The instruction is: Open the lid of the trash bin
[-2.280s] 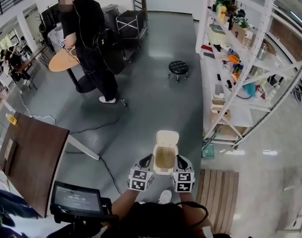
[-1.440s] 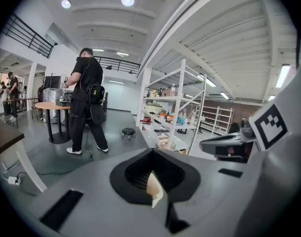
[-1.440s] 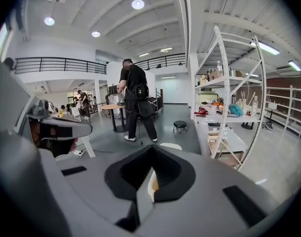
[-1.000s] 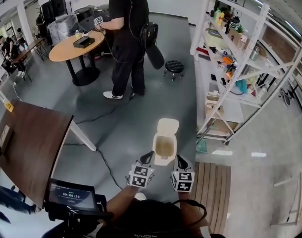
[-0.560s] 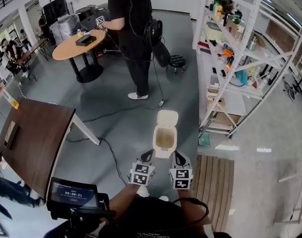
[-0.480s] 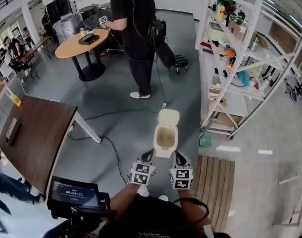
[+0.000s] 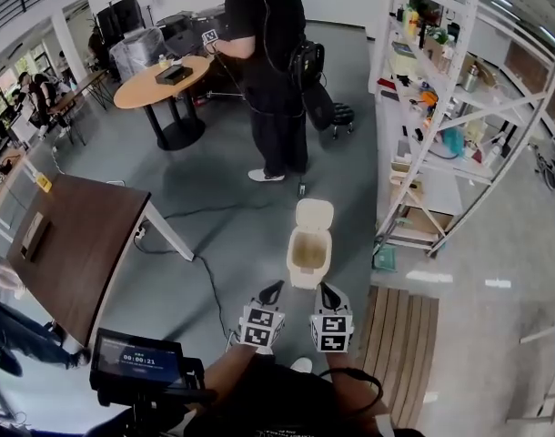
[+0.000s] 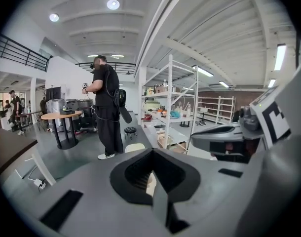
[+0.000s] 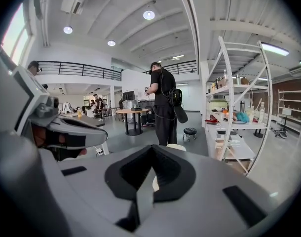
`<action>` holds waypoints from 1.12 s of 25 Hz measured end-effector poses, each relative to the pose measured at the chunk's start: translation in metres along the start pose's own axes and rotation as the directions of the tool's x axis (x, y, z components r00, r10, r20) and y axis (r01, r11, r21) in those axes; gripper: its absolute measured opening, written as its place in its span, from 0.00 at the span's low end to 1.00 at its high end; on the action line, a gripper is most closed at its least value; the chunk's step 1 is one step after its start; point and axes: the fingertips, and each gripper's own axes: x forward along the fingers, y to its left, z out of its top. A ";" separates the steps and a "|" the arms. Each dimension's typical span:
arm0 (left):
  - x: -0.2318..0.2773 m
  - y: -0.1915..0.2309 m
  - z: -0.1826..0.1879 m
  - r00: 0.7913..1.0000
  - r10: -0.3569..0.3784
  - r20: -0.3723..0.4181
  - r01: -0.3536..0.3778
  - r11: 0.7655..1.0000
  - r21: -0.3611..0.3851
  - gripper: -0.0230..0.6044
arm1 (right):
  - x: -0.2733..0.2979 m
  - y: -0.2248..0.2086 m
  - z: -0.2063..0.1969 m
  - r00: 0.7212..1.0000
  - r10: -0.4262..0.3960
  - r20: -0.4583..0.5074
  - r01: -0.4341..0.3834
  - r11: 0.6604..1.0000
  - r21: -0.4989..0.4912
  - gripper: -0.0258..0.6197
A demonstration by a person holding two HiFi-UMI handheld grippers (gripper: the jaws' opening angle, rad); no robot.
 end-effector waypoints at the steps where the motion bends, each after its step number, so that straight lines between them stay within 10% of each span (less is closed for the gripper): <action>1: 0.001 -0.003 -0.004 1.000 -0.004 -0.008 0.004 1.000 0.010 0.03 | -0.002 -0.002 -0.002 1.000 -0.004 0.002 0.004 1.000 0.001 0.04; 28: -0.004 0.039 0.062 0.993 -0.005 0.121 -0.006 0.995 0.095 0.03 | 0.005 -0.003 0.058 0.993 -0.081 0.080 0.085 0.995 -0.044 0.04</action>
